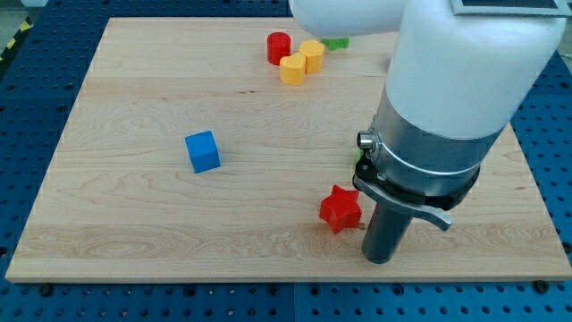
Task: Drag the red star to the left of the green circle
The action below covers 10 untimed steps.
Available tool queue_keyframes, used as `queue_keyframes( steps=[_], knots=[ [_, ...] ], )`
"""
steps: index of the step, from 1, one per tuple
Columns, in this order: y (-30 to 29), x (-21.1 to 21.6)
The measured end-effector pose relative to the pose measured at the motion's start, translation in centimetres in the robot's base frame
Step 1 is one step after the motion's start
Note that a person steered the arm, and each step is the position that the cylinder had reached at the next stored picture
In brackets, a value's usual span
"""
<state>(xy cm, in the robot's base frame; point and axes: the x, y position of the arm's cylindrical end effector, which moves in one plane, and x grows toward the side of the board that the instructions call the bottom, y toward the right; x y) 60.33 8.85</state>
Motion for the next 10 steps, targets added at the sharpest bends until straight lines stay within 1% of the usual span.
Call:
queue_keyframes(
  steps=[1,2,4,6,8,10],
  knots=[
    [-2.4,0.0],
    [-3.5,-0.6],
    [-3.4,-1.2],
    [-3.4,-3.3],
    [-3.4,-7.3],
    [-2.0,-14.1]
  ],
)
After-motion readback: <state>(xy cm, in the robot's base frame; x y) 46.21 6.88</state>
